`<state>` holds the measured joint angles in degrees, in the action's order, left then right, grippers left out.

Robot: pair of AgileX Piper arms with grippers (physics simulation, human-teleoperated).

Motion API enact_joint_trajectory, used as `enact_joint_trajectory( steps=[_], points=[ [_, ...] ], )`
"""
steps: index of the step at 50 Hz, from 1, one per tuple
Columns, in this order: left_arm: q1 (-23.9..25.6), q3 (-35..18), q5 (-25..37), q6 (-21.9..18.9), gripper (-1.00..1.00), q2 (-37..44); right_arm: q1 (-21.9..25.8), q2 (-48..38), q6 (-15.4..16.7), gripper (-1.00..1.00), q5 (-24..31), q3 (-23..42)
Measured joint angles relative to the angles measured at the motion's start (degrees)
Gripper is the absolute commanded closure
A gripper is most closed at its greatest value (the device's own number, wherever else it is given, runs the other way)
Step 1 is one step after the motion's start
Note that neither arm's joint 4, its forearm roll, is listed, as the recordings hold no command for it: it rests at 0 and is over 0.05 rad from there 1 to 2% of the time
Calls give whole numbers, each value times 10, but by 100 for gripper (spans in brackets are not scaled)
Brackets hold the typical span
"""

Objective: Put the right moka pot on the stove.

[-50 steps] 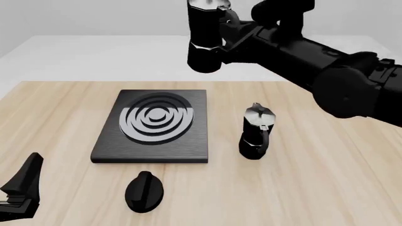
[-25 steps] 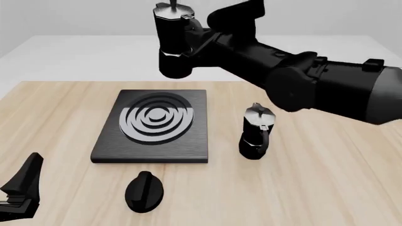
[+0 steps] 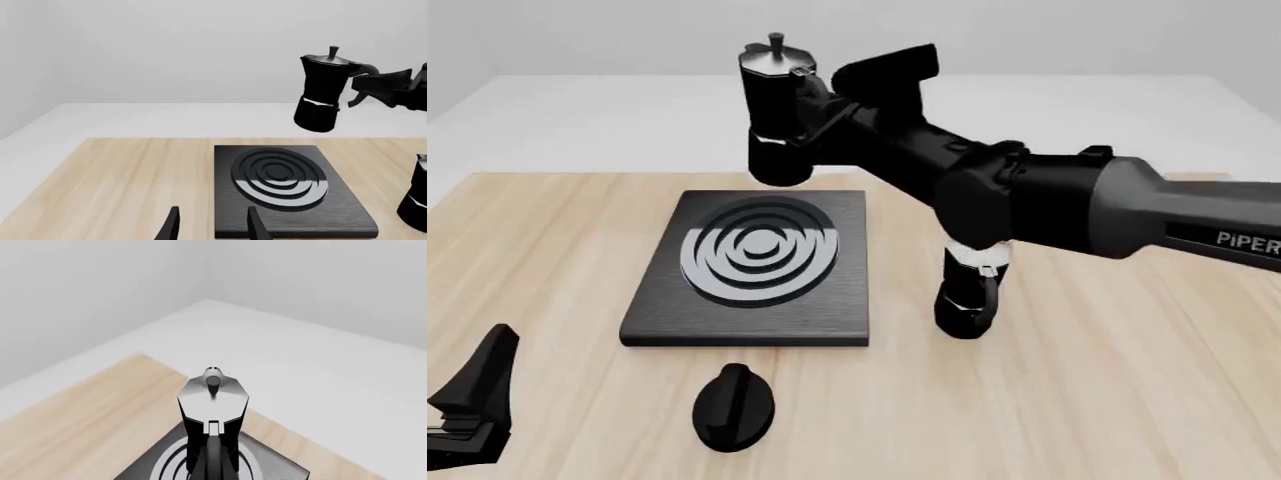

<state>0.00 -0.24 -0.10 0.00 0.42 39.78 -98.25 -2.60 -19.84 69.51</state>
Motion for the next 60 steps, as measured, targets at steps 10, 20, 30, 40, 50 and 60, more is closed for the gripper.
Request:
enact_joint_trajectory(
  steps=[10, 20, 30, 40, 50, 60],
  points=[
    [0, 0, 0, 0, -100, 0, 4, -41, -6, 100, -10, 20],
    [0, 0, 0, 0, -100, 0, 8, -75, -10, 100, -14, 37],
    [0, 0, 0, 0, -100, 0, 10, -101, -10, 100, -13, 53],
    [0, 0, 0, 0, -100, 0, 12, -122, -11, 100, -13, 65],
    [0, 0, 0, 0, -100, 0, 15, -145, -10, 100, -13, 79],
    [0, 0, 0, 0, -100, 0, 16, -171, -9, 100, -9, 100]
  ],
)
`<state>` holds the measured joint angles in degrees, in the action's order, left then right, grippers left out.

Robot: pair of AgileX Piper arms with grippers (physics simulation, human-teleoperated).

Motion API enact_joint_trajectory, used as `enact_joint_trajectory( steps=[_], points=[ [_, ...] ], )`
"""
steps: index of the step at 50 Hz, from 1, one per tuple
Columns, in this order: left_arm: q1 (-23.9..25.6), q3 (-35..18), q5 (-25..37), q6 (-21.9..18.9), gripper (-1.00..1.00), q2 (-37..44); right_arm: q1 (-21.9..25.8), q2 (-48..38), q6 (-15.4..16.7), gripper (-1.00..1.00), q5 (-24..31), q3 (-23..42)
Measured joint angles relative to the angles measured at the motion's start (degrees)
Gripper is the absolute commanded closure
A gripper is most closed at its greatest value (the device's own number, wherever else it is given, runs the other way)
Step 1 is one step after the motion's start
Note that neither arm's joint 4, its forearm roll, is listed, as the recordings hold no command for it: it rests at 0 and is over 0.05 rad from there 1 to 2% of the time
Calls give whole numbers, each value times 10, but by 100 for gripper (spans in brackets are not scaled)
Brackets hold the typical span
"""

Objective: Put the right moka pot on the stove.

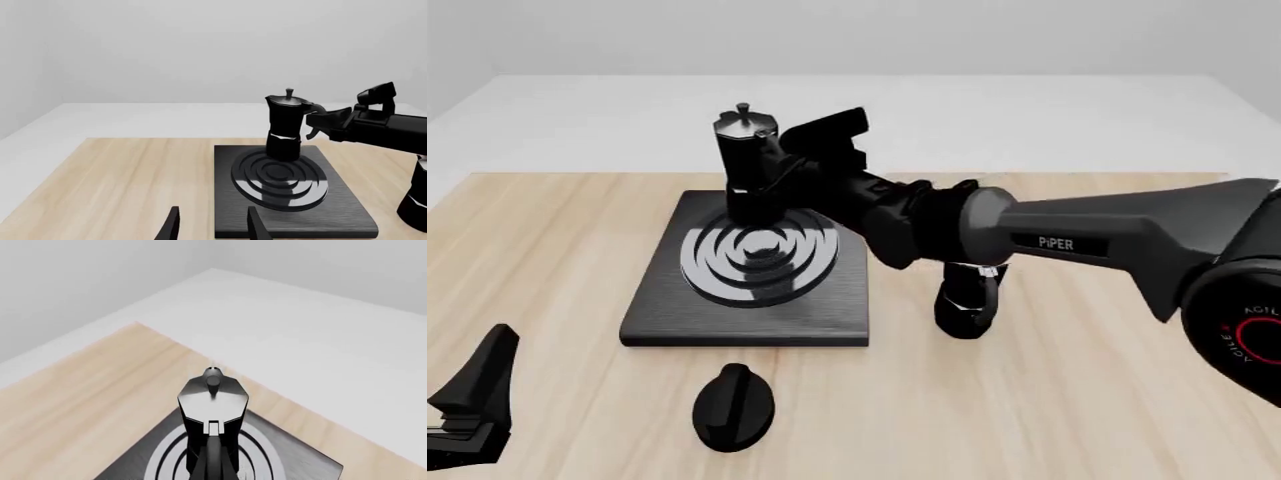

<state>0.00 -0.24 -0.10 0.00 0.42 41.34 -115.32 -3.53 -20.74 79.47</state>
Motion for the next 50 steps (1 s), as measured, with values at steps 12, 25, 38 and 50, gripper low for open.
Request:
enact_joint_trajectory(
  steps=[12, 25, 38, 50],
  points=[
    [0, 0, 0, 0, -100, 0, -1, -31, 0, 100, -2, 15],
    [0, 0, 0, 0, -100, 0, -4, -62, 3, 100, -2, 29],
    [0, 0, 0, 0, -100, 0, -4, -69, 3, 100, -7, 39],
    [0, 0, 0, 0, -100, 0, -6, -71, 1, 100, -13, 38]
  ],
)
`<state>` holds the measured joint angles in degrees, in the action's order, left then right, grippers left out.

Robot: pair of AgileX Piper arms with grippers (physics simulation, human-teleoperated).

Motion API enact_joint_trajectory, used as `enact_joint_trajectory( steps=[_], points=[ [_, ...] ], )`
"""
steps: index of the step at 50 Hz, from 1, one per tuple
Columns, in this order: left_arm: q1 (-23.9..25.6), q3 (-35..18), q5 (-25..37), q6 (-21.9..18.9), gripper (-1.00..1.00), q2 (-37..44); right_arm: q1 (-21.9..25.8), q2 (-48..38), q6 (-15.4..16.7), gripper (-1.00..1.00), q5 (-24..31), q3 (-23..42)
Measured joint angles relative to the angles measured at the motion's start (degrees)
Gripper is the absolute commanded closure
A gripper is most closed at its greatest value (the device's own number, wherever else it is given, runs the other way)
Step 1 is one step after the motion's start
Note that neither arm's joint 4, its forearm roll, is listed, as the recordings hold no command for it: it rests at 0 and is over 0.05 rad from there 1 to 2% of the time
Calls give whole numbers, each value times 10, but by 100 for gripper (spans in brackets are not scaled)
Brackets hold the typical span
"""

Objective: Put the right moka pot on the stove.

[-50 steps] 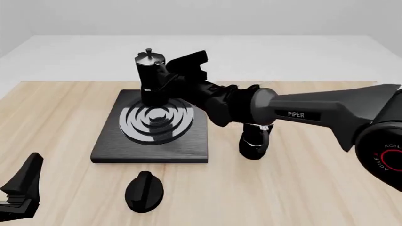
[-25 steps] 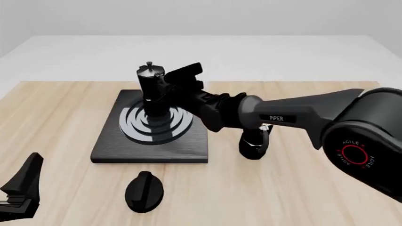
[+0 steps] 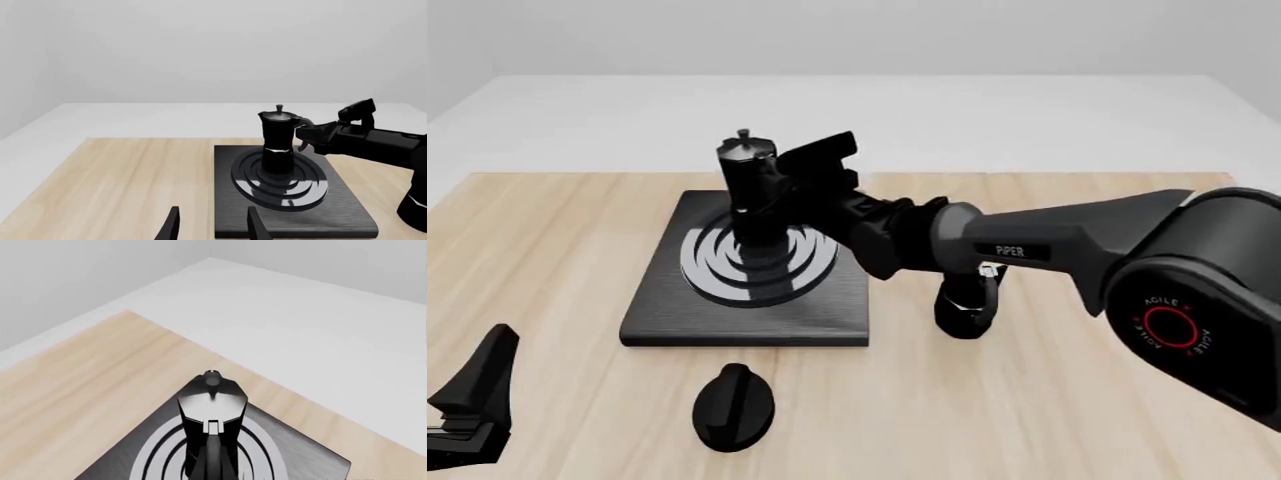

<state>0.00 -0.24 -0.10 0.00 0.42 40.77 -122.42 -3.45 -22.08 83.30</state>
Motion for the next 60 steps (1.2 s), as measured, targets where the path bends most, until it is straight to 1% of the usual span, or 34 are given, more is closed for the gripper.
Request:
enact_joint_trajectory(
  steps=[4, 5, 24, 34, 60],
  points=[
    [0, 0, 0, 0, -100, 0, -3, 2, 4, 100, -2, -4],
    [0, 0, 0, 0, -100, 0, -4, 2, 4, -100, -3, -5],
    [0, 0, 0, 0, -100, 0, -17, 24, 25, -100, -9, -32],
    [0, 0, 0, 0, -100, 0, -19, 40, 24, -100, -12, -54],
    [0, 0, 0, 0, -100, 0, -16, 101, 22, -100, -29, -137]
  ],
)
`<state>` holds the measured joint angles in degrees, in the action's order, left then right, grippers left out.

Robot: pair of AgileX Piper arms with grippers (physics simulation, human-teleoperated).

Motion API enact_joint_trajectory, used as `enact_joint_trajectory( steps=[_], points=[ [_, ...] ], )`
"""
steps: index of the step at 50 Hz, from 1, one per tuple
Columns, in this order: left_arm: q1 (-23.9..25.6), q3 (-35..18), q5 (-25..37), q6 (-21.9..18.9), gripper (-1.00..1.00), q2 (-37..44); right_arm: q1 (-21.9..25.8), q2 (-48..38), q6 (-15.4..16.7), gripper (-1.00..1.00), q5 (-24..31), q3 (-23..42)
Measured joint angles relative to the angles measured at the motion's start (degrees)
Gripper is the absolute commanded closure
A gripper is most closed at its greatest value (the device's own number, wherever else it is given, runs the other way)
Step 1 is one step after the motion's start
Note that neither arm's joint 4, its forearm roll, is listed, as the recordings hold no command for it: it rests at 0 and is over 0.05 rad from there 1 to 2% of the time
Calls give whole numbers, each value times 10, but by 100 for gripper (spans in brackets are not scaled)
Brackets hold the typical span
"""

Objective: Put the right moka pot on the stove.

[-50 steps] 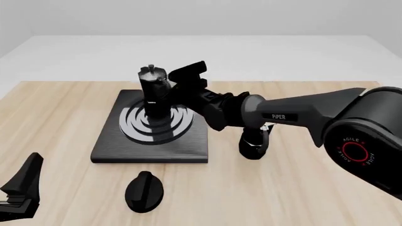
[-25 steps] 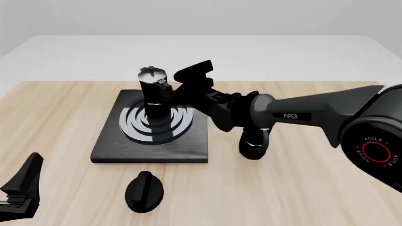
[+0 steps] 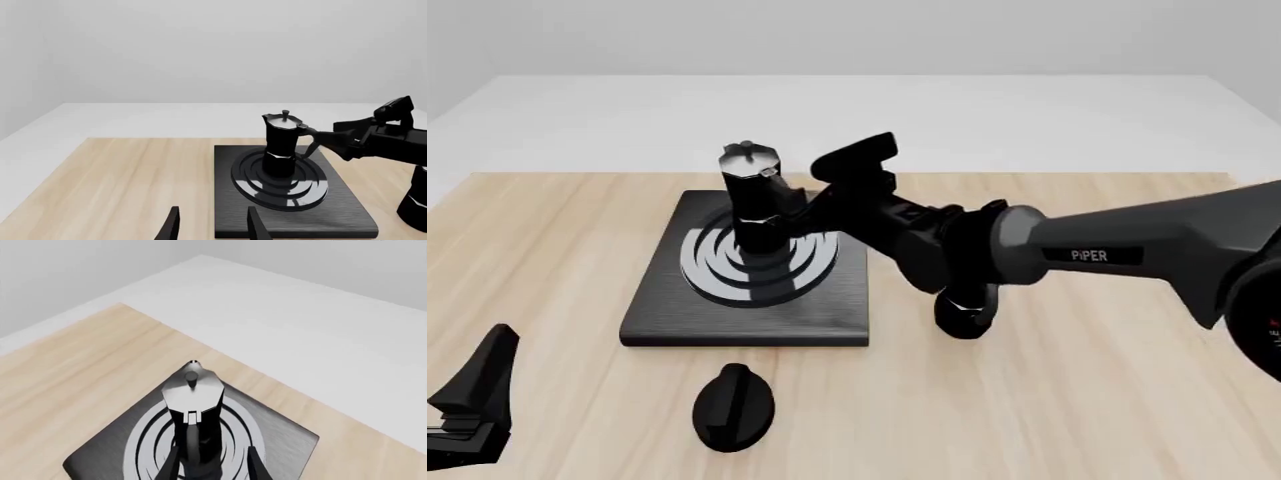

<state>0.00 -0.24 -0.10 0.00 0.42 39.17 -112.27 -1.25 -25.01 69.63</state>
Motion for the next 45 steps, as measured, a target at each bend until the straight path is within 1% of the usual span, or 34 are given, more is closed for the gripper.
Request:
enact_joint_trajectory(
  steps=[29, 45],
  points=[
    [0, 0, 0, 0, -100, 0, 9, 88, 3, -100, -10, -87],
    [0, 0, 0, 0, -100, 0, 6, 147, 7, -100, -15, -143]
  ],
)
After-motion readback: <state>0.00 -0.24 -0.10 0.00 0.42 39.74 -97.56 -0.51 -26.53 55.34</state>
